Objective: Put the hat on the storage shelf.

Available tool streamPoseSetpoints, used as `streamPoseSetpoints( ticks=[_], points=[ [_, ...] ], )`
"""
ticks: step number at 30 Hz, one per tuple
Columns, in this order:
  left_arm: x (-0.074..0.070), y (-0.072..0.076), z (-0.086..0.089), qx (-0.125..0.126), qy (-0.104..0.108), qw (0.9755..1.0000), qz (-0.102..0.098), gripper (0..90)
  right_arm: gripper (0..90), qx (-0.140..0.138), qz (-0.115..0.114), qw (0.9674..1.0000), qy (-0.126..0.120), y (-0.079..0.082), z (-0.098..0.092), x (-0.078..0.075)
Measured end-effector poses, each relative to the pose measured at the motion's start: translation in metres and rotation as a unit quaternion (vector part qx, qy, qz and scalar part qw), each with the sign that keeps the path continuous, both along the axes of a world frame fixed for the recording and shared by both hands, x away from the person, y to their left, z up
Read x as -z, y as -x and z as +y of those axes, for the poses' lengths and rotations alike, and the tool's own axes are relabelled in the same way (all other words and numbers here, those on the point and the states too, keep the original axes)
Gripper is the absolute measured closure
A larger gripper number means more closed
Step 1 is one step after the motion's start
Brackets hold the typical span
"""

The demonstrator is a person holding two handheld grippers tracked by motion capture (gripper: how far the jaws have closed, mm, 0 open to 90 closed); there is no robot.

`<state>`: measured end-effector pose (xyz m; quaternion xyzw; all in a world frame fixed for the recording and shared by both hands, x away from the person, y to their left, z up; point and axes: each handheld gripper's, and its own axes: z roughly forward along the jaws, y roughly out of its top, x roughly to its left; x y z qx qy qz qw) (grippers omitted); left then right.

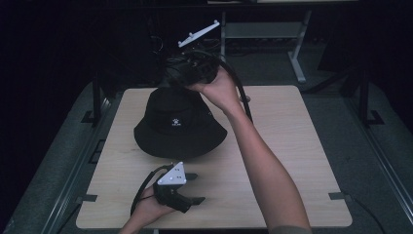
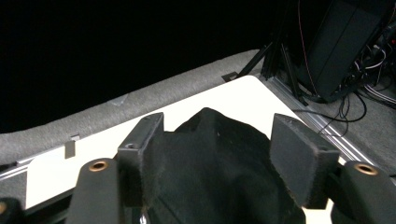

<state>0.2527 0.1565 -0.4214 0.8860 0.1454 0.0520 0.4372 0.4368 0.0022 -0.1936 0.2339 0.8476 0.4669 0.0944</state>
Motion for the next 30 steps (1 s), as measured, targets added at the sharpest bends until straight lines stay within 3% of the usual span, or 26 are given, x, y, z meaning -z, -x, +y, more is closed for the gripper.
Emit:
streamPoseSetpoints(
  ticks=[6,17,30],
  points=[
    [0.0,-0.002,0.001,0.001,0.016,0.9998,0.013,22.8,31.3,0.004,0.004,0.9997,-0.024,0.007,-0.024,0.002],
    [0.002,-0.003,0.0,-0.002,0.015,0.9997,0.018,22.5,27.5,0.02,0.02,0.9985,-0.047,0.012,-0.062,0.017],
    [0.002,-0.003,0.002,-0.009,0.015,0.9998,0.013,22.4,23.6,0.032,0.035,0.998,-0.042,0.024,-0.093,0.034]
  ],
)
